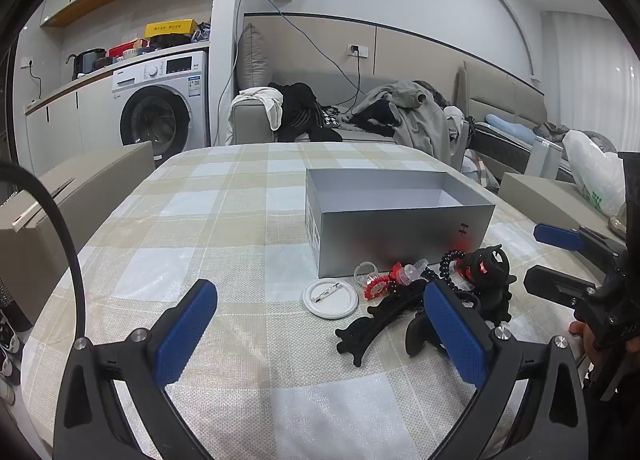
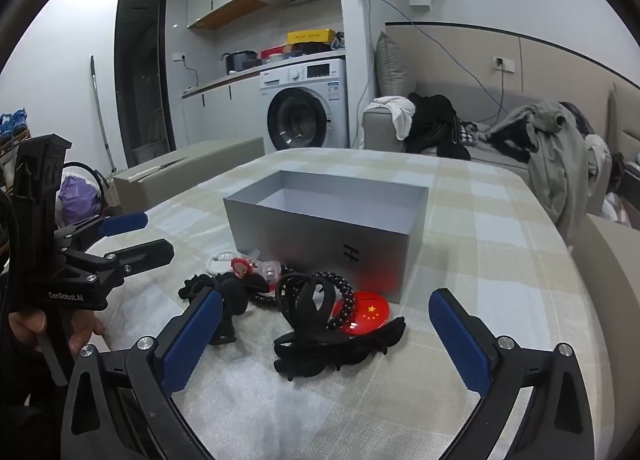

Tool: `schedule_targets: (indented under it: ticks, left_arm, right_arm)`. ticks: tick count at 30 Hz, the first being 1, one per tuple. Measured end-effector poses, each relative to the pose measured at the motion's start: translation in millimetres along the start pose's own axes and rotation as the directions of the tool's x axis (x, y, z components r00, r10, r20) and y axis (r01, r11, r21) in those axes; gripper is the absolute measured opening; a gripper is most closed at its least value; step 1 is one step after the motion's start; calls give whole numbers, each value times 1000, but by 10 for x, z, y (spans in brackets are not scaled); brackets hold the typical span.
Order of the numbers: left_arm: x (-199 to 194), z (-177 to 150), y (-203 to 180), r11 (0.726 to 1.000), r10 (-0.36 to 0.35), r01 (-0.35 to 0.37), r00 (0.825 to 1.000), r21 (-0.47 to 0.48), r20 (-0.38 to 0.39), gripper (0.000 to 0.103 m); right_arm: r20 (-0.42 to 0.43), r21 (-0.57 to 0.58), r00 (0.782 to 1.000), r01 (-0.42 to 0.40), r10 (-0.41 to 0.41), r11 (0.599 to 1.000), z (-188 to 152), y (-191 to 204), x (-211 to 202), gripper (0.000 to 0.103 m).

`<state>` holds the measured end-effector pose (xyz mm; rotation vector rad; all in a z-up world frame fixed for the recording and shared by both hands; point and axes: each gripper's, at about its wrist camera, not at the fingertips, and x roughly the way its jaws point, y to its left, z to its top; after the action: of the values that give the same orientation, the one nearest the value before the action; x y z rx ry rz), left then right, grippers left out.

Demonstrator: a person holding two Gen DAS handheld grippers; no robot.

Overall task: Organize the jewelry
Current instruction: 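Move both tools toward the pile of black hair accessories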

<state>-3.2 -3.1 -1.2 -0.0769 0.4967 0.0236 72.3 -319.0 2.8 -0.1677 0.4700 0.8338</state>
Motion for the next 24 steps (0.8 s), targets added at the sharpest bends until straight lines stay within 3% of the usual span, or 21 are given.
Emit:
schedule_targets:
  ticks: [24]
  left_arm:
    - [5,8,-5,1000,-1,1,1000,1,-1,101]
  right_arm:
    - [-7,0,1000,4,-4,1000,19,5,-10,103]
